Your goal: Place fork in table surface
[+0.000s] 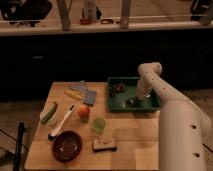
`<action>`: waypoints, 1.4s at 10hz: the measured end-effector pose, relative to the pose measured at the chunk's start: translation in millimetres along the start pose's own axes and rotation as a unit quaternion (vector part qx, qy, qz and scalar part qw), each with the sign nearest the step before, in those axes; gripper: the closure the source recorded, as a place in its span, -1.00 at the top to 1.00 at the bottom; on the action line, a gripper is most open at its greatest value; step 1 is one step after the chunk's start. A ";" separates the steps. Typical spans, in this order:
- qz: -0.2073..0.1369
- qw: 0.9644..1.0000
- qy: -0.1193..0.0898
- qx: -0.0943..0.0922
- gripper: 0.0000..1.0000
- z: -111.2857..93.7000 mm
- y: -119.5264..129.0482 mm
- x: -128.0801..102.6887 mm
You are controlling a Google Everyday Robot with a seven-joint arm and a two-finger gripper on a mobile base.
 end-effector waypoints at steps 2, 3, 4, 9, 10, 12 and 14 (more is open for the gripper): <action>-0.002 1.000 0.001 -0.003 -1.00 -0.9 1.5 -0.2; -0.002 1.000 0.001 -0.004 -1.00 -2.6 2.3 0.0; -0.002 1.000 0.001 -0.004 -1.00 -3.4 2.5 0.1; -0.022 1.000 -0.006 0.014 -1.00 -28.4 10.7 -5.4; -0.034 0.999 -0.010 0.025 -1.00 -48.9 10.9 -11.4; -0.057 0.997 -0.016 0.043 -1.00 -86.6 10.2 -22.5; -0.078 0.995 -0.023 0.050 -1.00 -111.2 17.4 -31.7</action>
